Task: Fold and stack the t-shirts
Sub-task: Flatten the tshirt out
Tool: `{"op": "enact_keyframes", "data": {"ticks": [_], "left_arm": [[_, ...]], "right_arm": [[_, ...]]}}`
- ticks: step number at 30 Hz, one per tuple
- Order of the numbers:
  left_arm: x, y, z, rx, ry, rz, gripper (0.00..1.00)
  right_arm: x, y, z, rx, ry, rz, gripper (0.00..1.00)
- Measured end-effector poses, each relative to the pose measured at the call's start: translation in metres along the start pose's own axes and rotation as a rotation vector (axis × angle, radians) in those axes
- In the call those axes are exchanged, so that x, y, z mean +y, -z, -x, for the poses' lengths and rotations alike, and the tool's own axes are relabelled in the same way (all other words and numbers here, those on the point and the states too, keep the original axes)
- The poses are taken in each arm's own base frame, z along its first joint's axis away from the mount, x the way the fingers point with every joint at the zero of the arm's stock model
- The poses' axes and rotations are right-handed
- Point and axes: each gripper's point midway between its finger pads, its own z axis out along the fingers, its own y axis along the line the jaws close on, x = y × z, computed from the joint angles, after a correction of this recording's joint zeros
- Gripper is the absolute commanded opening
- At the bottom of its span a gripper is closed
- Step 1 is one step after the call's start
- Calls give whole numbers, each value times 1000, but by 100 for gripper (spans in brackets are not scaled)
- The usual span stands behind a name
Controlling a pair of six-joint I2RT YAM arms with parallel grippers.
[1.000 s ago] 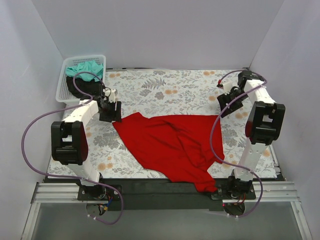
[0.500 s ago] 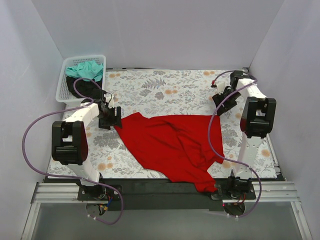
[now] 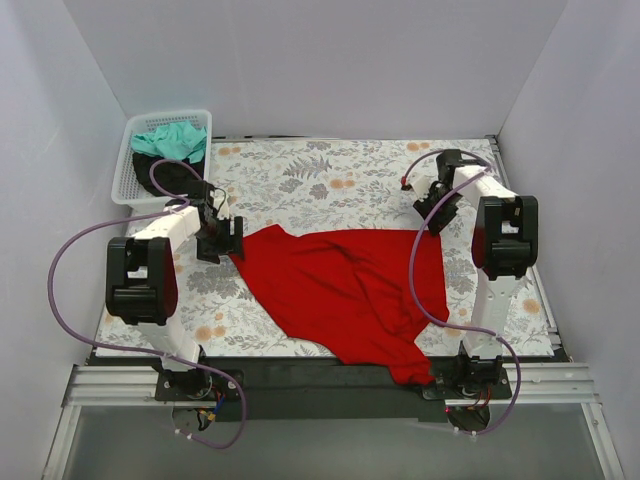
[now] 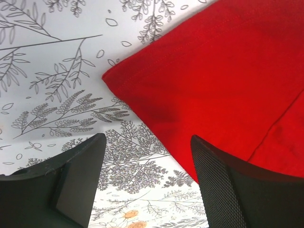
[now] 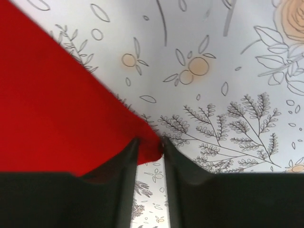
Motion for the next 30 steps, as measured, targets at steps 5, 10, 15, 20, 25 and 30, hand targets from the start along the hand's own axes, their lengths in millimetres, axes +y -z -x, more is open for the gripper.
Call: {"op": "enact_keyframes", "data": {"ticks": [5, 10, 15, 20, 25, 30], "left_arm": [[7, -8, 0, 6, 20, 38, 65], [9, -13, 6, 1, 26, 64, 63], [7, -20, 22, -15, 15, 95, 61], [4, -27, 33, -39, -15, 134, 42], [7, -32, 46, -67, -30, 159, 17], [2, -37, 66, -92, -43, 141, 0]], "right_arm": [[7, 0, -1, 7, 26, 9, 1], [7, 0, -1, 4, 25, 7, 1], [7, 0, -1, 3, 24, 6, 1], [7, 1, -1, 1, 25, 4, 1], [7, 1, -1, 0, 25, 3, 1], [7, 3, 1, -7, 26, 1, 1]]}}
